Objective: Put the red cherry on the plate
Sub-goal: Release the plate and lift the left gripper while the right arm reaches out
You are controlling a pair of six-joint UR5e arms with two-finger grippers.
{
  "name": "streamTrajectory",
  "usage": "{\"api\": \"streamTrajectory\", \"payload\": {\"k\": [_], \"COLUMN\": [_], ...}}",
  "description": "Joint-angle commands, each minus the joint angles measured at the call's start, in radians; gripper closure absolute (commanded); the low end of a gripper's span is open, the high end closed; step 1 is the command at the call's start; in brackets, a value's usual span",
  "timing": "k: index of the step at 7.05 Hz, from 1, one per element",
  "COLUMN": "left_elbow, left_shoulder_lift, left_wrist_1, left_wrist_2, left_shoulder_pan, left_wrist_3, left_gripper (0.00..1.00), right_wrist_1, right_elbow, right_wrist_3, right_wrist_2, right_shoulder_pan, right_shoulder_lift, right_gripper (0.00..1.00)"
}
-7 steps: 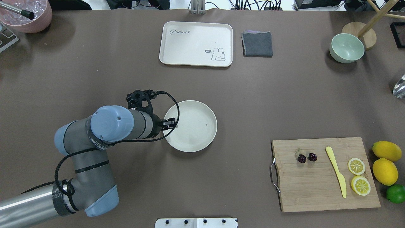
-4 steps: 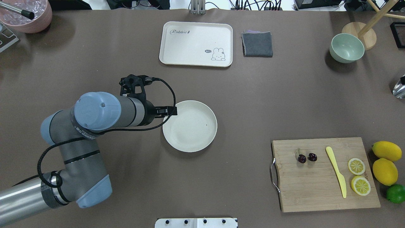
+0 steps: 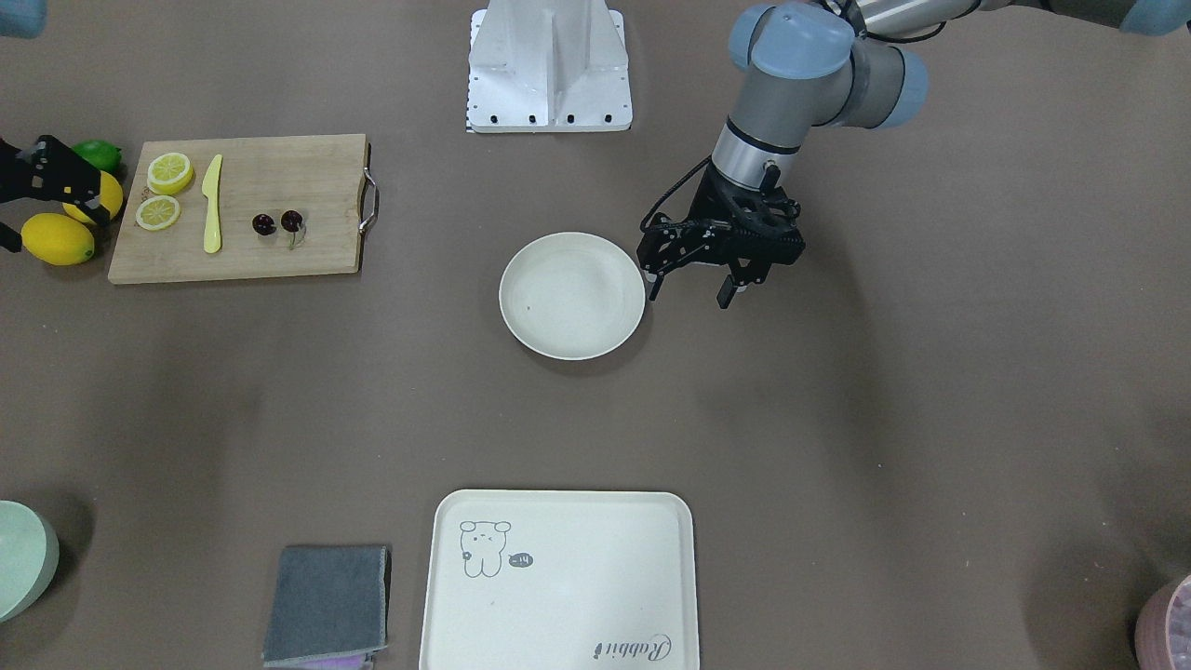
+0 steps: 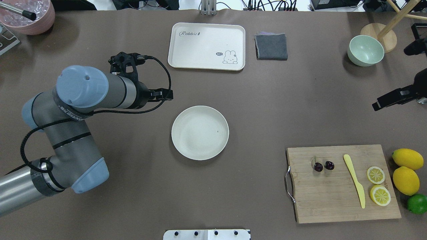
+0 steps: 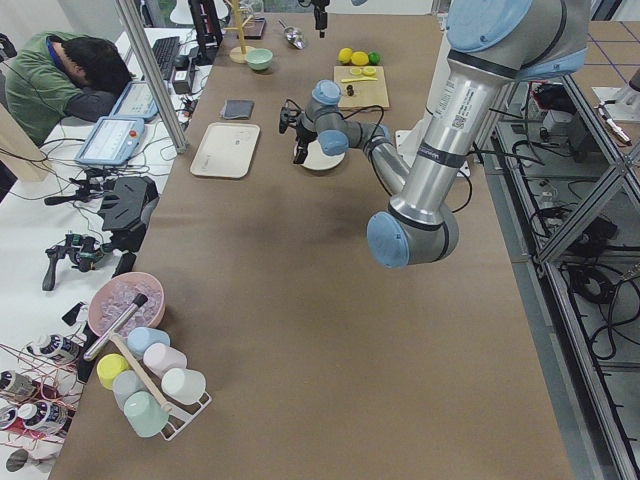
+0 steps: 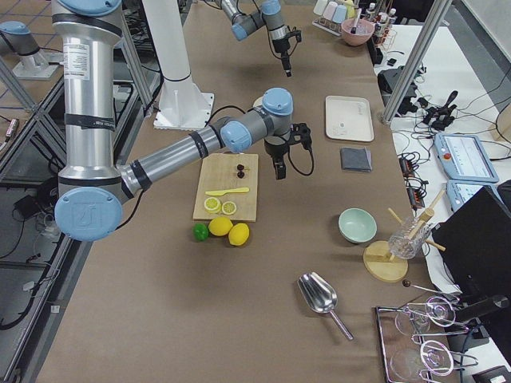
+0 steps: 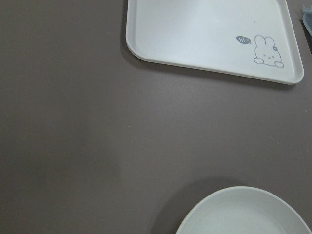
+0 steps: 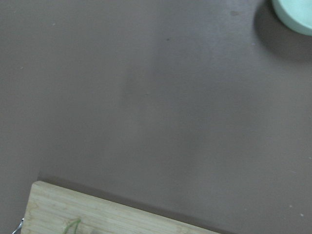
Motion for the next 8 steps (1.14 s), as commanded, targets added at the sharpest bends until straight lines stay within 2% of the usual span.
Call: {"api": "streamTrajectory", "payload": {"k": [1,3,5,8], "left_elbow": [-0.002,-0.023,-0.025,-0.030], "left_shoulder_lift": [0.002,0.034,0.043,0.074], "left_wrist_1": [0.051,0.055,0.058,0.058], "left_wrist_2": [-0.006,0.007,0.010,0.002], "left_shoulder_pan": [-0.051,-0.060,-0.074,-0.072], "left_wrist_3": [0.000,-0.005,-0.007,-0.008], "left_gripper": [0.02,0.02,0.02,0.02], "right_wrist_1": [0.113,0.196,0.383,0.408], "right_elbow": [-0.010,-0.050,-0.146,-0.133], "right_wrist_3": [0.002,0.001,0.001,-0.011], "right_wrist_2": [-0.024,-0.112,-0.139,-0.136], "right_shoulder_pan": [-0.134,-0.245,-0.314,-0.342], "right_shoulder_lift": [-0.003,-0.003,-0.006,-0.020], "right_gripper": [0.00,0.00,0.00,0.00]}}
